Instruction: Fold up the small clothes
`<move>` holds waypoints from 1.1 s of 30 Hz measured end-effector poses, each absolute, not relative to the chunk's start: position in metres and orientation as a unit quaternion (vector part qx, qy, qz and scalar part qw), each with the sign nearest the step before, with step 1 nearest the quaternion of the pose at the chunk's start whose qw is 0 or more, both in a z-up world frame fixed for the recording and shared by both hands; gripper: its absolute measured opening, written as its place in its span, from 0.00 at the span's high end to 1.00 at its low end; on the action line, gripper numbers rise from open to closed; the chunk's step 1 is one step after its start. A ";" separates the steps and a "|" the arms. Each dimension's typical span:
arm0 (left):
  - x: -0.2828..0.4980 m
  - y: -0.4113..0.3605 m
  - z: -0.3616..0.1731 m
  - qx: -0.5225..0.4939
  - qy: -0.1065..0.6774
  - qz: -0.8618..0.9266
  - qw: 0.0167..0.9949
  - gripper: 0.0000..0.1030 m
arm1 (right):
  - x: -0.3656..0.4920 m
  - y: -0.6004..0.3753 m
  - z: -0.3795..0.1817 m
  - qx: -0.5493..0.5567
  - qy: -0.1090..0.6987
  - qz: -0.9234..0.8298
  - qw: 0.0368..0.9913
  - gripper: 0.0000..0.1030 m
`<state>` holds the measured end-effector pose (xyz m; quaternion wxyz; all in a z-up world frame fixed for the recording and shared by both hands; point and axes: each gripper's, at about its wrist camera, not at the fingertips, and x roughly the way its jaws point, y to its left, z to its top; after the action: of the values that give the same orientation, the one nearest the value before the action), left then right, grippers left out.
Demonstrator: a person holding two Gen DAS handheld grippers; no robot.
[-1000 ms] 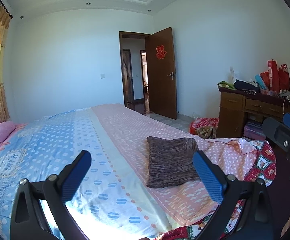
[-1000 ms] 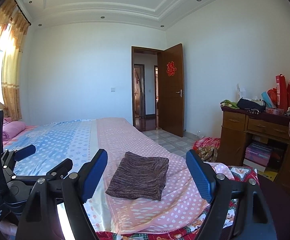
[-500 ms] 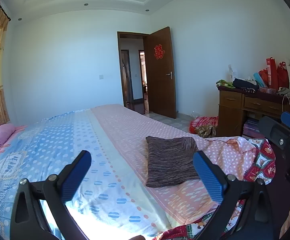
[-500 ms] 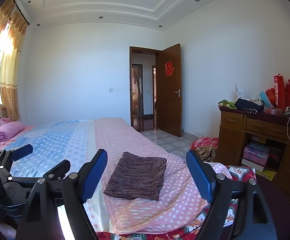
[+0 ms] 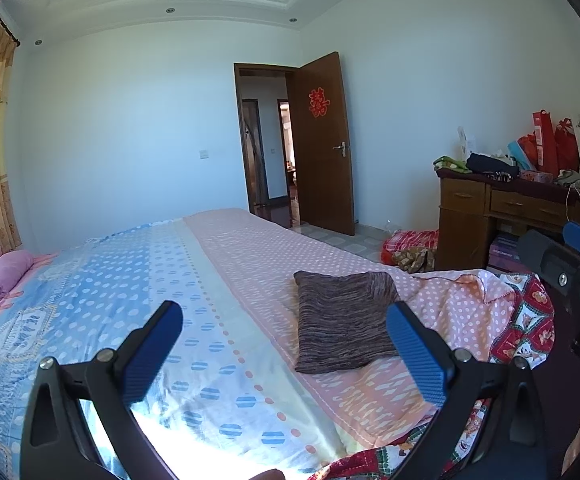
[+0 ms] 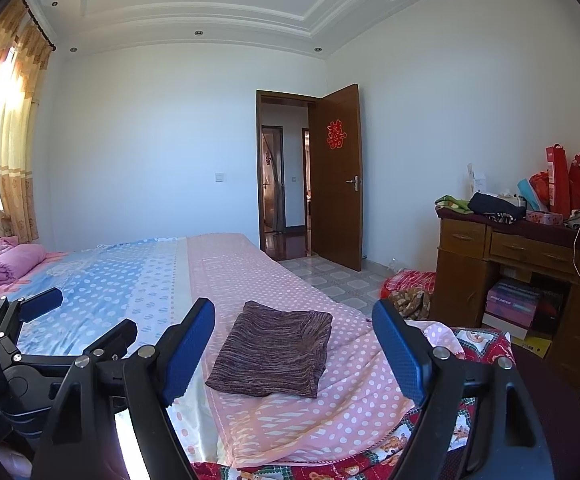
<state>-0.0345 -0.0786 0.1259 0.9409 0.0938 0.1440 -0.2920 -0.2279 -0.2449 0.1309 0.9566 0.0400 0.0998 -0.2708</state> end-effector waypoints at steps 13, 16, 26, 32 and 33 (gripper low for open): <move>-0.034 -0.083 0.123 0.111 0.145 -0.272 0.945 0.00 | -0.228 -0.246 0.127 0.045 0.104 -0.275 0.955 0.21; -0.031 -0.082 0.123 0.108 0.151 -0.277 0.943 0.00 | -0.227 -0.247 0.127 0.044 0.104 -0.276 0.955 0.21; -0.031 -0.083 0.122 0.112 0.147 -0.267 0.946 0.00 | -0.228 -0.246 0.128 0.045 0.103 -0.279 0.954 0.21; -0.025 -0.083 0.120 0.105 0.166 -0.278 0.940 0.00 | -0.228 -0.244 0.128 0.043 0.102 -0.280 0.954 0.21; -0.025 -0.083 0.120 0.103 0.167 -0.282 0.939 0.00 | -0.228 -0.243 0.127 0.043 0.102 -0.279 0.954 0.21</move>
<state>-0.0251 -0.0831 0.1197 0.9392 0.1032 0.1667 -0.2819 -0.2283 -0.2429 0.1273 0.9538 0.0429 0.1024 -0.2792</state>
